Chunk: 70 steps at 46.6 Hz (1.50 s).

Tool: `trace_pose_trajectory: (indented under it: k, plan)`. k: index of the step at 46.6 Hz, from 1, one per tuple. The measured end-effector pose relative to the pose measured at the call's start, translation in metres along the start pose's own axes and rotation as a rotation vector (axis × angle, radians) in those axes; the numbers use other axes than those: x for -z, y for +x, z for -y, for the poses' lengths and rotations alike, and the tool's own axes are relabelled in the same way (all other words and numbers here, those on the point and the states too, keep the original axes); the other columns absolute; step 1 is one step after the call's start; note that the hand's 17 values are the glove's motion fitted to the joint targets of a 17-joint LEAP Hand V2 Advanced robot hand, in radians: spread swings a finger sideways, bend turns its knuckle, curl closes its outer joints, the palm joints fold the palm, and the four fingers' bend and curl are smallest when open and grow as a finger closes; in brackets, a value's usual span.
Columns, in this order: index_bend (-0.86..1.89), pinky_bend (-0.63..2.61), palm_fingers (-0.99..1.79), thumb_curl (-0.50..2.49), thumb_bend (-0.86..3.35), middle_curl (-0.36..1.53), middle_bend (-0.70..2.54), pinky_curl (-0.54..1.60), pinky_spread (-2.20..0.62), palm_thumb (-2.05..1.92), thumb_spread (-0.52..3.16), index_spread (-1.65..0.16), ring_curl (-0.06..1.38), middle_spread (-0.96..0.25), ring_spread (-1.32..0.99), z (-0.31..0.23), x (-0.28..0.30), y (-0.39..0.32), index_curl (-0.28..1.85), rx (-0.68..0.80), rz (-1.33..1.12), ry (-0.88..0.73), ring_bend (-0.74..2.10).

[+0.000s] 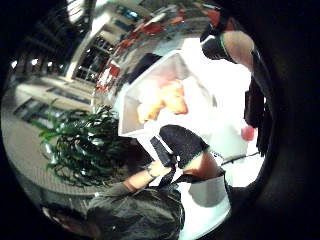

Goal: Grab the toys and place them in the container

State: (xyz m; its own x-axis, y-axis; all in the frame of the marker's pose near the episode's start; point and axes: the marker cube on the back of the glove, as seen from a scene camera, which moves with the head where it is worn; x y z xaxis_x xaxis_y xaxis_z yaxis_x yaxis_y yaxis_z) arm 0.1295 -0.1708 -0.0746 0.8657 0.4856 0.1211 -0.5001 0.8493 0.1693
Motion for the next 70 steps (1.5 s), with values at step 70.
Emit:
trace_pose_trajectory:
  k: [70]
  plan:
    - [0.27,1.54,0.69,0.29,-0.07,1.14,1.53,1.04,-0.60,0.33,1.22,-0.32,0.98,-0.34,-0.46,0.086,0.071,-0.139,0.52,0.156,0.100,0.108,1.83]
